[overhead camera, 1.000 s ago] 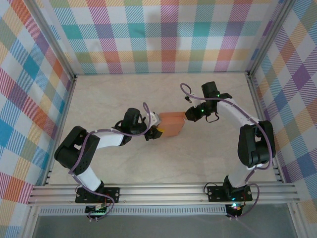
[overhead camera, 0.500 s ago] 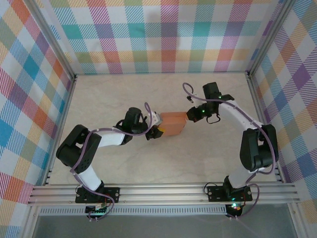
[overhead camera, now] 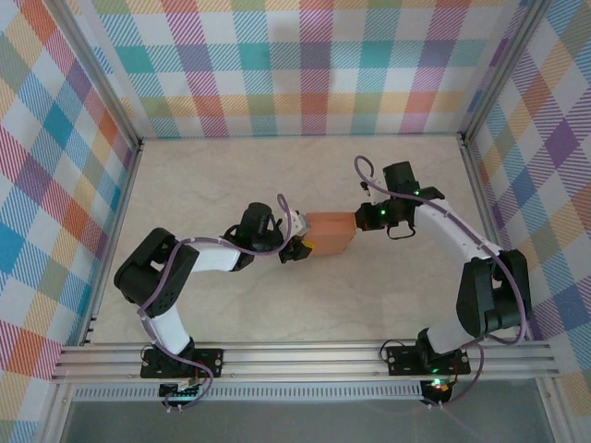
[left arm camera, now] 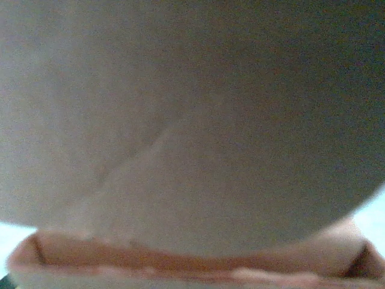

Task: Fold the paper box

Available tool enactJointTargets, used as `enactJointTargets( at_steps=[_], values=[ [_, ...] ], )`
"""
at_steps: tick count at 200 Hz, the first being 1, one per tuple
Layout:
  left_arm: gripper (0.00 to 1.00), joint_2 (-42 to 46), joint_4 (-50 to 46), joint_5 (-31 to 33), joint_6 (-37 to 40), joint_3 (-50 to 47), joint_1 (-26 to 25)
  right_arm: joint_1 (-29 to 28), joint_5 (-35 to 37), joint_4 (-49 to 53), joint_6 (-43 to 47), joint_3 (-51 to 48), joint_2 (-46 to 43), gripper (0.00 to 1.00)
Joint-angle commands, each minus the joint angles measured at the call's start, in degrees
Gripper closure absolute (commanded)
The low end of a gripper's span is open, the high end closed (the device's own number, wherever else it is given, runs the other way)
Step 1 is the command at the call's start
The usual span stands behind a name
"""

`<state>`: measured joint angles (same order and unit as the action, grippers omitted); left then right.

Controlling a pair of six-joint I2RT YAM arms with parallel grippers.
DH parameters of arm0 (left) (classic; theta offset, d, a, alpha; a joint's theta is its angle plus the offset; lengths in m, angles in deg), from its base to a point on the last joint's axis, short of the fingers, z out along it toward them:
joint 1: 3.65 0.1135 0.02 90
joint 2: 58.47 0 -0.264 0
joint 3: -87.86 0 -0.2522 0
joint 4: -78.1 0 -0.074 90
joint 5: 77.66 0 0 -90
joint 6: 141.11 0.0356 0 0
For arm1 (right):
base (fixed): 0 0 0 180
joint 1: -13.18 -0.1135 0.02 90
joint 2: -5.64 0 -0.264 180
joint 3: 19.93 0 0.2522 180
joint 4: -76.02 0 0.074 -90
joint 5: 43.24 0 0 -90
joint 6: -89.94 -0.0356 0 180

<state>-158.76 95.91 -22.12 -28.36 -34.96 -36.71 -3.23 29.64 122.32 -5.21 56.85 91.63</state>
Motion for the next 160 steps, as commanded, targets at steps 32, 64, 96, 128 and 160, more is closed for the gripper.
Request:
enactJointTargets(
  at_steps=[32, 64, 96, 128, 160],
  values=[
    [0.72, -3.36, -5.32, 5.27, -4.27, -0.09, 0.28, -1.63, 2.27, -5.04, -7.73, -3.91, -4.64, 1.00],
    [0.72, -4.21, -4.93, 5.80, -4.84, 0.23, 0.24, -1.97, 3.96, -5.88, -9.72, -5.79, -5.94, 1.00],
    [0.72, -5.10, -5.86, 5.07, -6.64, 1.46, 0.28, -2.29, 1.70, -11.83, -8.51, -10.39, -7.66, 1.00],
    [0.72, -6.70, -6.61, 5.15, -7.57, 2.61, 0.28, -3.55, 1.97, -18.14, -6.85, -14.86, -9.30, 1.00],
    [0.72, -7.91, -5.40, 4.86, -8.76, 2.72, 0.36, -4.06, 3.58, -24.65, -5.79, -19.62, -10.27, 1.00]
  ],
)
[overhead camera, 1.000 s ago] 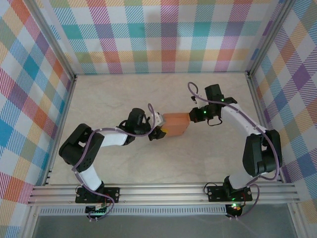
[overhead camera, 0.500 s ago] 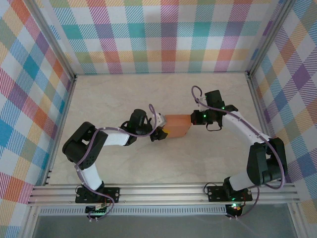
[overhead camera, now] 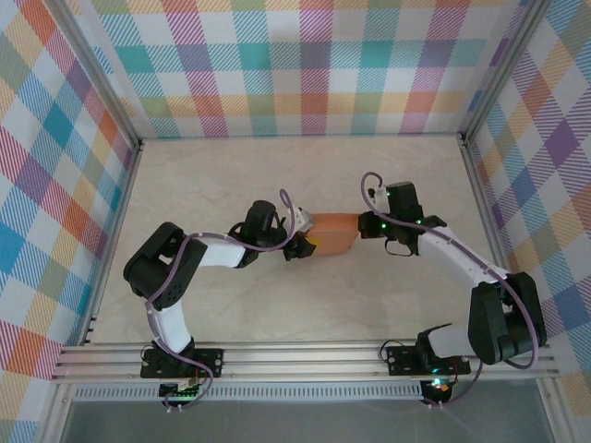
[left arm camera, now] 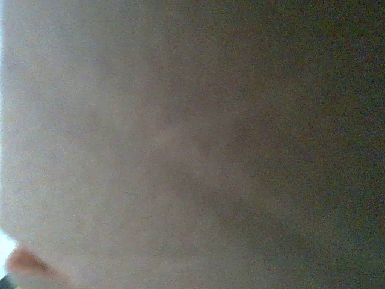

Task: Fold the paper box

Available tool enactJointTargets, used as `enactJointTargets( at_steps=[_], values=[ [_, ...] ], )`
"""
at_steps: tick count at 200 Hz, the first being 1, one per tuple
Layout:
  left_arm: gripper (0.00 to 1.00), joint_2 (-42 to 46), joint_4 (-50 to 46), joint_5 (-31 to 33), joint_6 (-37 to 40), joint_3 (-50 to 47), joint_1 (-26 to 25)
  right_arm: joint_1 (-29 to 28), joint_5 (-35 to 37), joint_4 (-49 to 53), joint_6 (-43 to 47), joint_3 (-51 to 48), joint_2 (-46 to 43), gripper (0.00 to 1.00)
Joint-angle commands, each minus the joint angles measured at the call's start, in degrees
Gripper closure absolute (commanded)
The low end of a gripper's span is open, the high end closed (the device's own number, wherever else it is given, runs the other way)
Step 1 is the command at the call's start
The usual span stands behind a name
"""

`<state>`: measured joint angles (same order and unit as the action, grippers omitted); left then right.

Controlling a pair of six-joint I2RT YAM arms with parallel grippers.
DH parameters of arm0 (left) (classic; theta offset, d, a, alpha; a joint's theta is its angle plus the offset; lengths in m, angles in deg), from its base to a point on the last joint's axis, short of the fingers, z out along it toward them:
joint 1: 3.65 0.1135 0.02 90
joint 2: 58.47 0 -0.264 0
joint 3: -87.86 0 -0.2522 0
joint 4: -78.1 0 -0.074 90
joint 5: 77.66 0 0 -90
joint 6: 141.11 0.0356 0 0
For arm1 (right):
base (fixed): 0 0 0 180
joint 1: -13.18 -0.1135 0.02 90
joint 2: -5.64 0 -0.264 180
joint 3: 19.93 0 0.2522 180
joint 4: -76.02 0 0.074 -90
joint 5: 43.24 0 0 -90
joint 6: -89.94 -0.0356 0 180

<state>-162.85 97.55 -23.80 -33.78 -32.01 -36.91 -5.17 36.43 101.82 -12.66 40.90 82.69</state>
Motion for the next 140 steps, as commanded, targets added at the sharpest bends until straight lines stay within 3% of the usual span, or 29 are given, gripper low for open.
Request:
enactJointTargets(
  at_steps=[1, 80, 140],
  values=[
    [0.72, -3.86, -6.94, 6.58, -3.39, -0.23, 0.56, -2.17, -3.12, -4.36, 1.73, -3.83, -1.36, 1.00],
    [0.68, -9.52, -3.40, 9.81, -6.06, -0.02, 0.91, -7.38, 7.21, -16.29, 5.78, -12.09, -1.48, 1.00],
    [0.53, -10.93, 0.22, 11.49, -9.65, -0.70, 1.59, -10.05, 12.67, -18.41, 4.77, -14.07, -1.76, 1.00]
  ],
)
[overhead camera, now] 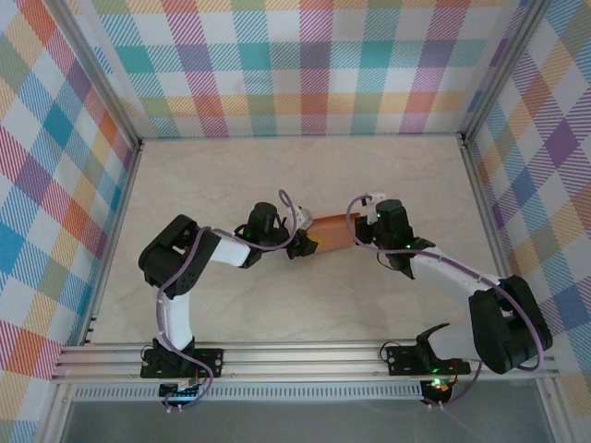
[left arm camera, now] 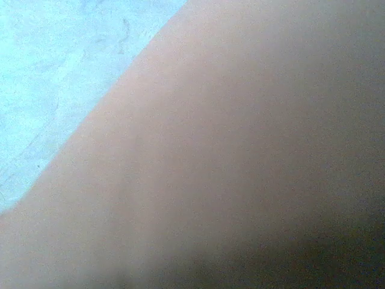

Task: Fold the paper box

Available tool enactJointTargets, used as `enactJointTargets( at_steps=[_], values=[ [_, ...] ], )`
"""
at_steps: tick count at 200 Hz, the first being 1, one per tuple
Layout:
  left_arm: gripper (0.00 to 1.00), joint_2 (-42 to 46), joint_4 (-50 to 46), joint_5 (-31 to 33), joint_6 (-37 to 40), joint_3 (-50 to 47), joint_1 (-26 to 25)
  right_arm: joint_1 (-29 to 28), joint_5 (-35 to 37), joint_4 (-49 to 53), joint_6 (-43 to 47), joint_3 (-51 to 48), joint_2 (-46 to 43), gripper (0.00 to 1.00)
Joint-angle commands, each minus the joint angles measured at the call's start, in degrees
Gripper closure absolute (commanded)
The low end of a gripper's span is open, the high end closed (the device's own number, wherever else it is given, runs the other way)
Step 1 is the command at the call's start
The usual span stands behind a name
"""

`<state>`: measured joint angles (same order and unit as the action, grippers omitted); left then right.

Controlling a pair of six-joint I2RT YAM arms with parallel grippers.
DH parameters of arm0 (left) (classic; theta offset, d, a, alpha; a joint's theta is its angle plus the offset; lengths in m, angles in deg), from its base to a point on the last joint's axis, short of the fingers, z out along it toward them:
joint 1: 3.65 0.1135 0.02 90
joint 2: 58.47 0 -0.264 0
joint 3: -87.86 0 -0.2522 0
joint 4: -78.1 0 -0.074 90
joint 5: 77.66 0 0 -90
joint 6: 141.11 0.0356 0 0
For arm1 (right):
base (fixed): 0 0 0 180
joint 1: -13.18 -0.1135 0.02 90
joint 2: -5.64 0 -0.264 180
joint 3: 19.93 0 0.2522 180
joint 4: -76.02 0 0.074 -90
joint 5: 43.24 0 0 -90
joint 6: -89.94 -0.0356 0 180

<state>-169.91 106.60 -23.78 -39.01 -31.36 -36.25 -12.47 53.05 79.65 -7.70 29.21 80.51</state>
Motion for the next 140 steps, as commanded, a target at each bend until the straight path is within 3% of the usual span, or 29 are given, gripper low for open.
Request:
enactJointTargets(
  at_steps=[1, 23, 39, 89, 140],
  values=[
    [0.53, -3.87, -8.84, 11.53, -4.44, -1.34, 0.95, -2.79, -3.88, 3.86, -0.23, -2.40, 0.48, 1.00],
    [0.40, -3.61, -7.35, 12.07, -5.38, -2.02, 1.06, -3.72, -2.22, 4.73, -0.33, -2.10, 1.04, 1.00],
    [0.25, -3.10, -6.17, 11.58, -5.24, -2.84, 1.05, -4.79, -1.28, 5.02, 0.32, -2.13, 0.89, 1.00],
    [0.03, 2.09, -5.13, 12.91, -5.98, -5.06, 1.13, -6.03, 2.24, 6.17, 0.35, -1.78, 0.98, 1.00],
    [0.00, 8.66, -11.54, 14.99, -6.91, -3.99, 1.13, -7.49, 5.85, 8.10, 0.08, -0.11, 1.89, 1.00]
  ],
)
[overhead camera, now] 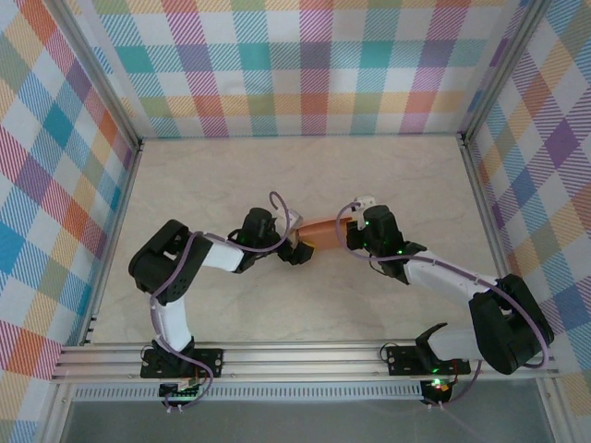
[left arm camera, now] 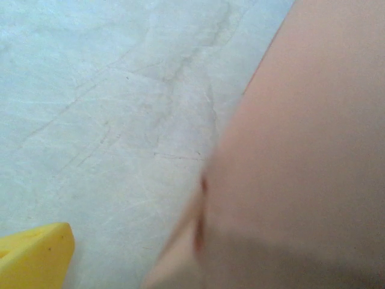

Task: Fold the paper box

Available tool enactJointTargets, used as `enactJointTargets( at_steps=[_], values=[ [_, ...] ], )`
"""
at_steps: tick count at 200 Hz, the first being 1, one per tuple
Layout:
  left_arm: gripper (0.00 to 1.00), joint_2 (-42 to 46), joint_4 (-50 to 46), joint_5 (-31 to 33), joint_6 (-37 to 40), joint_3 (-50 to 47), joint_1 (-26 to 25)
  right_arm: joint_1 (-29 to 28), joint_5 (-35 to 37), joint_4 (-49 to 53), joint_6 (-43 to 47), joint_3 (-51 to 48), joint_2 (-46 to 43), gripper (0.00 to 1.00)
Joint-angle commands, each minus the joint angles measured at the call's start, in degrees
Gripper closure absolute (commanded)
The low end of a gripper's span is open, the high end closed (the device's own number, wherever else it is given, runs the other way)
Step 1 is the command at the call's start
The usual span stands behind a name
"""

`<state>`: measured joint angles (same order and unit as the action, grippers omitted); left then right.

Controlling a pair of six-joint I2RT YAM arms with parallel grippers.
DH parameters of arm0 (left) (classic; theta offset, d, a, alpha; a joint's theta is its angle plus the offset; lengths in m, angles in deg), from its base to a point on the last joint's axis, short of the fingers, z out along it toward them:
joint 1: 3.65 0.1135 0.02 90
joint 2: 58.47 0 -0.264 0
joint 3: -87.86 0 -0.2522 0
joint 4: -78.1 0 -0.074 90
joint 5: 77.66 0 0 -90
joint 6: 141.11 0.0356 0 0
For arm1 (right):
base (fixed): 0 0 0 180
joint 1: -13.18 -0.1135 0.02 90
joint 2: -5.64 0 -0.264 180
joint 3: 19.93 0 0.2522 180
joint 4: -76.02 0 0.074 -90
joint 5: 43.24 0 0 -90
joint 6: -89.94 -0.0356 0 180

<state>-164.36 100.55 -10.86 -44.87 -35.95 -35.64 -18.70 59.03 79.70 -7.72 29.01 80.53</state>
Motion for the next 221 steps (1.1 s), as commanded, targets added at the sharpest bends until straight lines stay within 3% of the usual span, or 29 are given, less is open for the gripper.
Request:
enactJointTargets(
  at_steps=[1, 71, 147, 184, 221],
  values=[
    [0.00, 3.17, -5.64, 2.05, -1.10, 0.61, 0.52, -1.26, -0.10, 8.10, 0.10, 0.12, 1.90, 1.00],
    [0.00, 8.75, -9.70, 5.84, -3.16, -2.06, 0.47, -1.72, 1.88, 11.24, -1.10, 2.83, 3.25, 1.00],
    [0.00, 23.08, -19.70, 7.66, -7.04, -7.71, -1.88, -2.04, 0.62, 13.44, -6.27, 3.98, 3.24, 1.00],
    [0.06, 30.43, -26.30, 12.21, -10.98, -5.17, -3.00, -2.18, 2.21, 16.51, -11.05, 4.63, 1.87, 1.00],
    [0.15, 32.72, -40.73, 14.00, -11.02, 4.20, -2.99, -3.00, 3.53, 19.97, -16.97, 5.40, 0.51, 1.00]
  ],
)
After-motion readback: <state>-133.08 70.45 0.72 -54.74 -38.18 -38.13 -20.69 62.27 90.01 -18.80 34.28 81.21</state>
